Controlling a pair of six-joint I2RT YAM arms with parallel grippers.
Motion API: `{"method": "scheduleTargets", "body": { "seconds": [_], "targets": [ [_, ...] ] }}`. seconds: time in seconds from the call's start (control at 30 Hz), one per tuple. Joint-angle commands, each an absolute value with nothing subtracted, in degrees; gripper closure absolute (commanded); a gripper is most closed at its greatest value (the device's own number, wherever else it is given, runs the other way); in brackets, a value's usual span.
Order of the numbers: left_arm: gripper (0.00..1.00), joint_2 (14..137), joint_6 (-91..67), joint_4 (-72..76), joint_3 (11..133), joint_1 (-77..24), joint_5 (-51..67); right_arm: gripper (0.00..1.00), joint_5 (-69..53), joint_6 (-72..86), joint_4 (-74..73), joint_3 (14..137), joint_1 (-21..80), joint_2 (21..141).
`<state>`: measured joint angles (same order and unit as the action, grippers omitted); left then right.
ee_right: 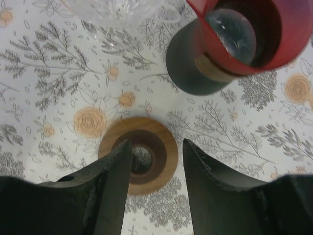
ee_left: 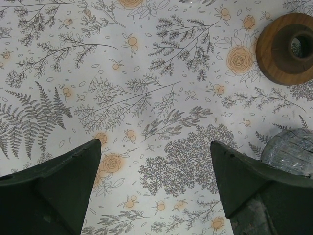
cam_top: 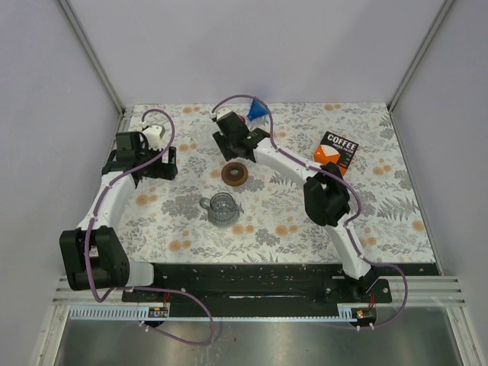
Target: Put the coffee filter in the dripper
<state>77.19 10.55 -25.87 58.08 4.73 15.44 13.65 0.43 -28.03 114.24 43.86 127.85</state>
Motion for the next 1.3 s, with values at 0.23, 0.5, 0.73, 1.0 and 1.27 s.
{"method": "scheduleTargets", "body": {
  "seconds": [0.23, 0.5, 0.73, 1.0, 1.27],
  "targets": [
    [0.03, 74.8, 10.8, -25.0, 59.1, 6.0, 15.6, 0.54, 12.0, 3.3, -45.6, 136.9, 43.0, 143.0],
    [0.03, 75.7, 10.5, -24.9, 59.4, 6.2, 15.8, 0.54, 11.9, 2.7, -42.3, 128.7, 42.8, 139.3],
    [0.03, 75.5, 10.6, -24.9, 59.3, 6.3, 15.4, 0.55, 9.6, 3.7, -42.3, 126.4, 42.5, 139.6],
    [0.03, 75.4, 10.6, -24.9, 59.2, 6.5, 15.4, 0.55, 9.4, 3.7, -42.0, 123.8, 42.5, 138.5],
    [0.03, 75.3, 10.6, -25.0, 59.3, 6.7, 15.6, 0.81, 8.5, 4.2, -42.2, 125.5, 41.7, 140.8]
  ]
}}
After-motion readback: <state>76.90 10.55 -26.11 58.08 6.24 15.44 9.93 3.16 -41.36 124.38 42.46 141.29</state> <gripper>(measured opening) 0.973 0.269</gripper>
